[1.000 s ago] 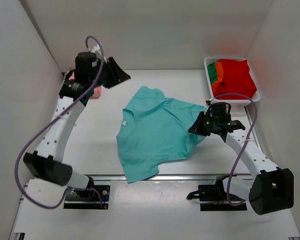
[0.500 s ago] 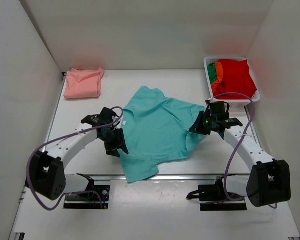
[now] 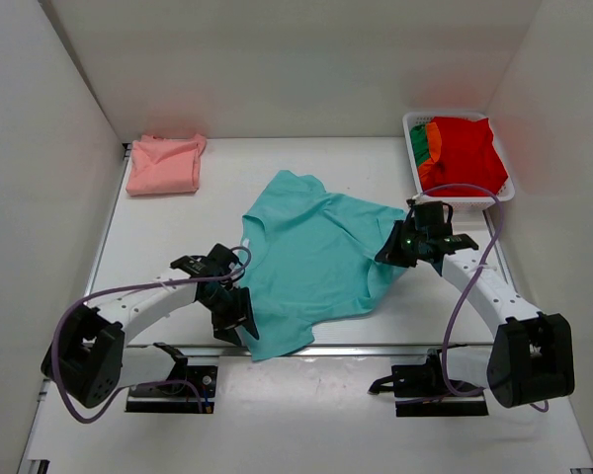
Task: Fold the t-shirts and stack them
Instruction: Flatten out the tshirt
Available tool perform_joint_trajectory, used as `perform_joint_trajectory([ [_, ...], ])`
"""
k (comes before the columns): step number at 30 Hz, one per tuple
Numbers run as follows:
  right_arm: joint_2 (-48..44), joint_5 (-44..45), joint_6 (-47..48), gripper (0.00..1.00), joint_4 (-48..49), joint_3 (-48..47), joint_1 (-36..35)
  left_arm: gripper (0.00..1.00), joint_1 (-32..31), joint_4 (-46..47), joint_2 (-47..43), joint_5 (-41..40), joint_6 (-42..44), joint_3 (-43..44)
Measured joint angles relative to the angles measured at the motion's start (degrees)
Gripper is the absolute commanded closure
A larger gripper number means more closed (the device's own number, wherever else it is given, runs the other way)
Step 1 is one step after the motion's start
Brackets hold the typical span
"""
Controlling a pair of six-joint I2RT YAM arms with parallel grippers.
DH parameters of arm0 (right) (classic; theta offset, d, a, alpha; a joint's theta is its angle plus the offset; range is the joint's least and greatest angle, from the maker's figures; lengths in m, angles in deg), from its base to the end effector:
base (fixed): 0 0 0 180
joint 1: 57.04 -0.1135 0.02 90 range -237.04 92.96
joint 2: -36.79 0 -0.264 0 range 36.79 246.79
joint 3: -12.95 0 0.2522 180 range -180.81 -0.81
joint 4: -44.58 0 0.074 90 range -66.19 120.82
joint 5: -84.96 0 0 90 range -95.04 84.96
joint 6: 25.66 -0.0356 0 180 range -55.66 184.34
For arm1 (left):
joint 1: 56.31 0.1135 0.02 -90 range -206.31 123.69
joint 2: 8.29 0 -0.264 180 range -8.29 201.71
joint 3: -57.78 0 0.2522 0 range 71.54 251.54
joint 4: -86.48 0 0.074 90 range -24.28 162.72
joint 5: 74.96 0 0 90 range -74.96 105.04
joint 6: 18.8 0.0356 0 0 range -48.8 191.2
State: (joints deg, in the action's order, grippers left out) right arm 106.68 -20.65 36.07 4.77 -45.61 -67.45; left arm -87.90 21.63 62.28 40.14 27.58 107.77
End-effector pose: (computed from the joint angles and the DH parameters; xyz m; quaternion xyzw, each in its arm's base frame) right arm 0.2387 0.0536 0.2275 0.1004 0.9300 0.2300 0.2686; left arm 0.1426 -0.1055 0.1679 0.0936 -0.9709 0.1958 0.1017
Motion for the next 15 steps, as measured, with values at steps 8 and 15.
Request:
perform_joint_trajectory([
  [8, -1.8, 0.1, 0.0, 1.0, -0.2, 1.8, 0.1, 0.43, -4.1, 6.0, 9.7, 0.0, -1.5, 1.0],
  [15, -3.0, 0.1, 0.1, 1.0, -0.2, 1.8, 1.1, 0.36, -5.7, 3.2, 17.6, -0.3, 2.5, 6.3],
])
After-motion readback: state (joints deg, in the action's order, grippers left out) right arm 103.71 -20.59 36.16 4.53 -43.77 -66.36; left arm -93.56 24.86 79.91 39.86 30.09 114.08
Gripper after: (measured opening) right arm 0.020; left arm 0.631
